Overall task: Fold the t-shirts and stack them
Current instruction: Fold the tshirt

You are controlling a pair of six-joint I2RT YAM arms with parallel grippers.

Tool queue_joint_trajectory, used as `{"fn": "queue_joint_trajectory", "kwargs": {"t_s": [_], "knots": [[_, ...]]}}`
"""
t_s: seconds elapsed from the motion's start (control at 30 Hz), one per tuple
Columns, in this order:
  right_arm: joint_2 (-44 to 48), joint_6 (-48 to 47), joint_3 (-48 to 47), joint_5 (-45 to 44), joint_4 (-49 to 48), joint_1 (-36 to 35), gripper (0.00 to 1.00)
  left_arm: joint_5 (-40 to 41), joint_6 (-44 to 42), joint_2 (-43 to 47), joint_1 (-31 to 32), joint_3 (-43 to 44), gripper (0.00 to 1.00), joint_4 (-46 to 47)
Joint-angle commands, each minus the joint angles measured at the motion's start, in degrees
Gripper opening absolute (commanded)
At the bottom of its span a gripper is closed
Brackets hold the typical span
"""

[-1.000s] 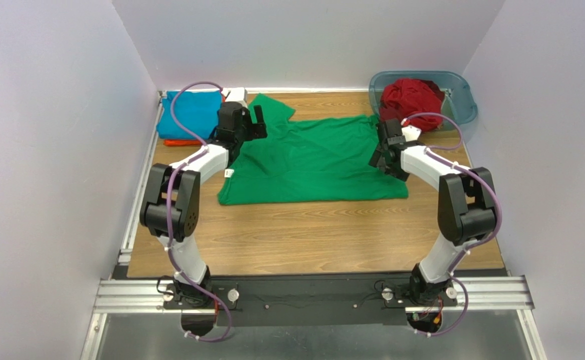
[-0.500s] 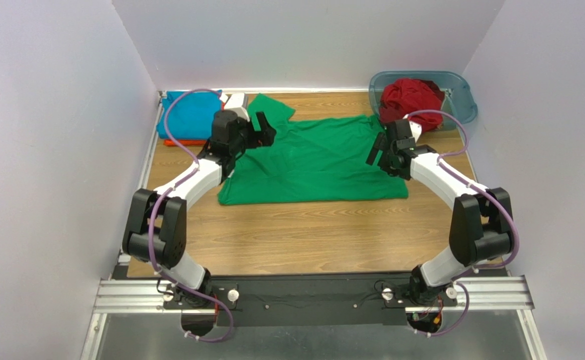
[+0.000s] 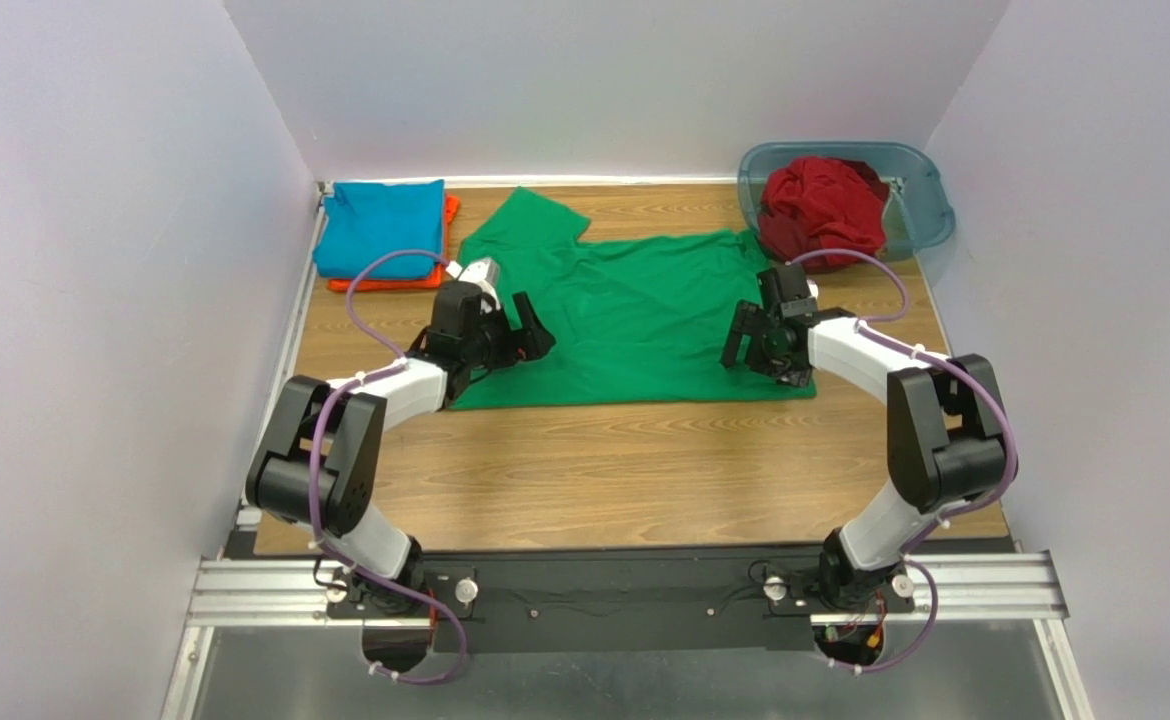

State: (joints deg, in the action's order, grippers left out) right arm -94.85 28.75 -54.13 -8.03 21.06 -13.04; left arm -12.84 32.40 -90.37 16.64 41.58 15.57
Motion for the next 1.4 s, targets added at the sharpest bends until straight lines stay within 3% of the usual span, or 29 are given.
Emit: {"fn": "queue_joint_trajectory", "kwargs": {"t_s": [0.0, 0.37, 0.77, 0.93, 1.1, 1.2, 1.37], "knots": [[0.4, 0.1, 3.4, 2.1, -0.9, 0.2, 1.00, -1.3, 2.0, -0.2, 0.2, -3.4, 0.98, 0.6], [10.0, 2.4, 14.7, 6.6, -0.9, 0.1, 1.00, -1.4, 5.0, 2.7, 0.3, -11.4, 0.99, -1.7], [24.2, 8.8, 24.2, 13.4, 5.5, 0.1, 1.00, 2.4, 14.6, 20.2, 0.9, -20.7, 0.99, -17.1], [28.2, 11.4, 25.1, 14.4, 9.1, 0.2, 1.00, 0.0, 19.1, 29.0, 1.2, -23.6, 0.98, -18.5], [29.4, 13.5, 25.0, 16.2, 11.3, 0.1, 1.00, 2.8, 22.2, 33.9, 1.4, -22.1, 0.98, -26.0], [30.2, 14.5, 25.3, 15.7, 12.6, 0.1, 1.00, 10.8, 23.0, 36.7, 1.5, -20.0, 0.98, -35.6], [32.1, 15.3, 24.3, 14.4, 14.9, 0.1, 1.00, 9.3, 24.1, 38.3, 1.6, -20.0, 0.98, -35.8]]}}
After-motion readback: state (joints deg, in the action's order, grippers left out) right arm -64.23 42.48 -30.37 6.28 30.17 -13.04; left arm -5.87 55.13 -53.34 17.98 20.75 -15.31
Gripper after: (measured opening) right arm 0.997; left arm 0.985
